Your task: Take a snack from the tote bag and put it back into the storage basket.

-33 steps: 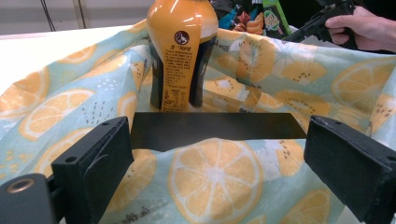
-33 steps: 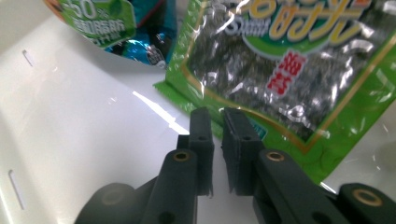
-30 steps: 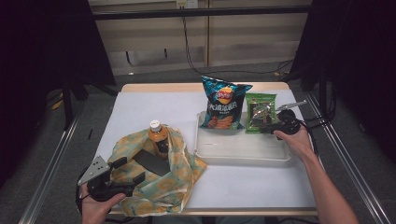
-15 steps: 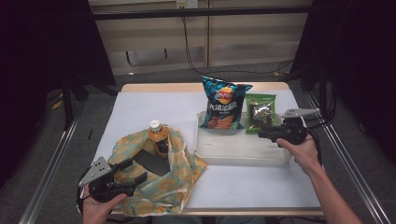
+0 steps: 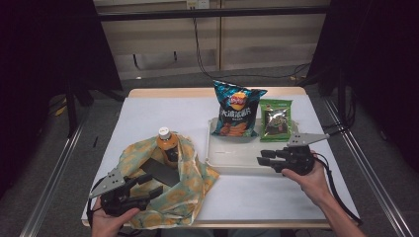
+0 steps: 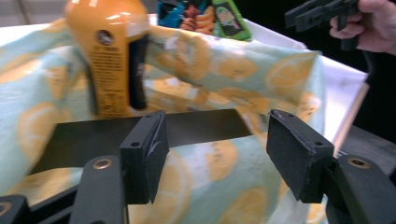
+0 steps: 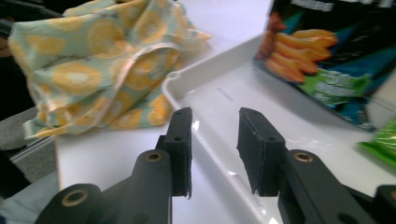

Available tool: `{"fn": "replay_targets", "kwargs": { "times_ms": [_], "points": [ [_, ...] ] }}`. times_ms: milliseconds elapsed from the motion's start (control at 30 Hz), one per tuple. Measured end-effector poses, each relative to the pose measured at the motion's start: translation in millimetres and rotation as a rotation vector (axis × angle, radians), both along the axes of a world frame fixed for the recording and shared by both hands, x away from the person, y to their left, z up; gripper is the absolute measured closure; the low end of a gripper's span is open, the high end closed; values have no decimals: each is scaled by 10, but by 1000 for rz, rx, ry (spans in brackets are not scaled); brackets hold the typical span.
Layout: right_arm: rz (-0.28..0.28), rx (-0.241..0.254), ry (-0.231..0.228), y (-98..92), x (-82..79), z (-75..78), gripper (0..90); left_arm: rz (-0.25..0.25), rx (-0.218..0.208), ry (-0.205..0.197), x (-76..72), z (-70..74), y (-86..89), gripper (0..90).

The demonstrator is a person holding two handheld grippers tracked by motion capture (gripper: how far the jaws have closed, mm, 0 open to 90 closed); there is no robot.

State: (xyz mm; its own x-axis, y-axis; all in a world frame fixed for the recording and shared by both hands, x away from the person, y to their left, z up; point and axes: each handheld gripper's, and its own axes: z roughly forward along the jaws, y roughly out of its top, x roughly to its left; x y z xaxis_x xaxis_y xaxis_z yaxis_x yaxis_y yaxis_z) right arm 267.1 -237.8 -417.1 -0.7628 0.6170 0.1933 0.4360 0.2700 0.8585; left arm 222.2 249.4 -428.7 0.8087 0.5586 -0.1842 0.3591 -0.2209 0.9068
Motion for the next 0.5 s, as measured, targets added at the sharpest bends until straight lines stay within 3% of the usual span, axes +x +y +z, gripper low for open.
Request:
{"fn": "replay_targets", "kwargs": {
  "times_ms": [167, 267, 500],
  "points": [
    [46, 0, -18, 185, -197, 22, 656, -36, -5, 5, -29, 18, -63, 435],
    [70, 28, -22, 325, -276, 7, 638, -52, -9, 12, -29, 24, -107, 453],
    [134, 40, -23, 752, -226, -23, 565, -89, 15, 9, -58, 16, -230, 429]
  ]
}}
